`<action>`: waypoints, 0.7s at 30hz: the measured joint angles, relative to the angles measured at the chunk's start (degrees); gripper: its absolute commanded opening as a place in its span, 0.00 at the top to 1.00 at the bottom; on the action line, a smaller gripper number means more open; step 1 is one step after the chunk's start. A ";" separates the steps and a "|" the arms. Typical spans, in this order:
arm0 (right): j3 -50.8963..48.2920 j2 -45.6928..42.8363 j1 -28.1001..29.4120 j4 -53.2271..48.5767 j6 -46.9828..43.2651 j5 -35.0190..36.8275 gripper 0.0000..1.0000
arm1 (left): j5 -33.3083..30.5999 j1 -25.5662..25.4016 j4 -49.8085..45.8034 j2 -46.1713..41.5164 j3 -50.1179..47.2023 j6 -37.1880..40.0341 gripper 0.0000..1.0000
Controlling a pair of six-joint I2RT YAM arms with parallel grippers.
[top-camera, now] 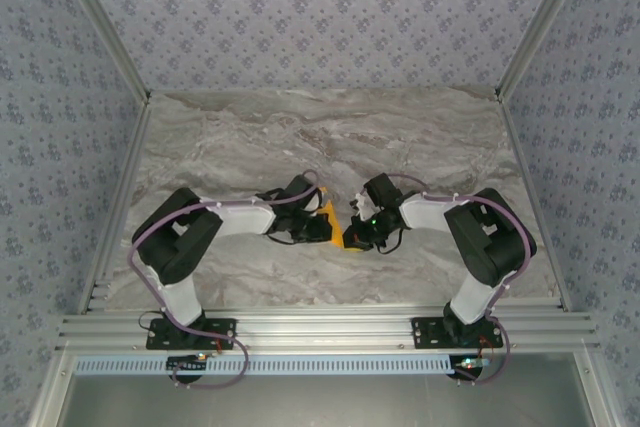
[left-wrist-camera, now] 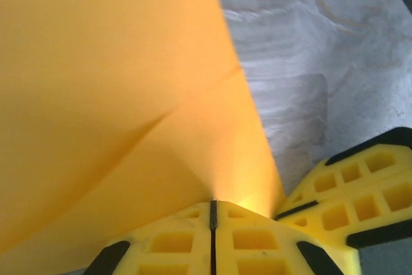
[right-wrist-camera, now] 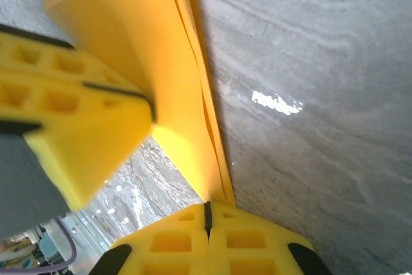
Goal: Fold a paper plane with a square sheet of paper (fold left side to right side)
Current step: Third fold the triangle at the center of the table, then fourth fold the wing at the center of the table.
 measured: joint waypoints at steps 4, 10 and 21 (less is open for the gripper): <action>-0.09 -0.04 0.00 0.55 -0.26 -0.22 0.98 | -1.07 1.92 -0.98 -1.27 -0.81 0.68 0.93; -0.48 -1.97 0.26 1.22 -0.74 0.94 0.82 | -3.65 4.35 -3.37 -6.08 -3.30 1.68 0.82; 2.12 -9.46 -0.07 2.95 -11.91 8.20 0.45 | -3.10 9.53 -2.91 -18.60 -8.24 -1.90 0.47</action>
